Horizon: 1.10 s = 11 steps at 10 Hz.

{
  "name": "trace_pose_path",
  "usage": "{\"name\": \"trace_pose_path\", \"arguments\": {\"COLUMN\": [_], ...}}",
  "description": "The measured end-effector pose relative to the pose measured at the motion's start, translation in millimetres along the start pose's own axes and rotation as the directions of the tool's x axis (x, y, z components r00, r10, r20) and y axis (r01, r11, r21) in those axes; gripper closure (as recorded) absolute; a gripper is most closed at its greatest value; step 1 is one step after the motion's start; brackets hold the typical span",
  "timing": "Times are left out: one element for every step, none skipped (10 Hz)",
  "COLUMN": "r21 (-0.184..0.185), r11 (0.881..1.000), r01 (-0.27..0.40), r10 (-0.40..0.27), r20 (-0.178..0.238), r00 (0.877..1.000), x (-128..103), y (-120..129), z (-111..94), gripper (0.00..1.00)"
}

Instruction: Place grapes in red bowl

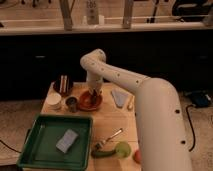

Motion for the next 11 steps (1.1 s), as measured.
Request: {"name": "trace_pose_path", "arguments": {"r21": [0.0, -0.002, -0.003, -0.004, -0.006, -0.007, -0.007, -0.006, -0.005, -0.005, -0.004], "r11": [1.0, 1.0, 1.0, 1.0, 1.0, 1.0, 1.0, 1.0, 1.0, 1.0, 1.0], "r01": [0.002, 0.005, 0.006, 0.009, 0.01, 0.01, 0.011, 0.011, 0.011, 0.012, 0.012], "r10": [-0.002, -0.005, -0.006, -0.009, -0.01, -0.01, -0.011, -0.011, -0.011, -0.012, -0.012], "r20": [0.001, 0.001, 0.0, 0.0, -0.001, -0.002, -0.003, -0.004, -0.006, -0.005, -0.005], "r00": [1.0, 1.0, 1.0, 1.0, 1.0, 1.0, 1.0, 1.0, 1.0, 1.0, 1.0], "x": [-0.2, -0.9, -1.2, -1.8, -2.5, -3.1, -3.4, -3.4, -3.2, -3.3, -3.1], "y": [-0.1, -0.1, -0.2, -0.7, -1.4, -1.9, -2.4, -2.9, -3.0, -3.5, -3.5], "z": [0.1, 0.4, 0.5, 0.8, 0.8, 0.7, 0.7, 0.3, 0.3, 0.3, 0.1], "gripper": [0.78, 0.69, 0.61, 0.51, 0.4, 0.29, 0.22, 0.2, 0.2, 0.2, 0.2]}}
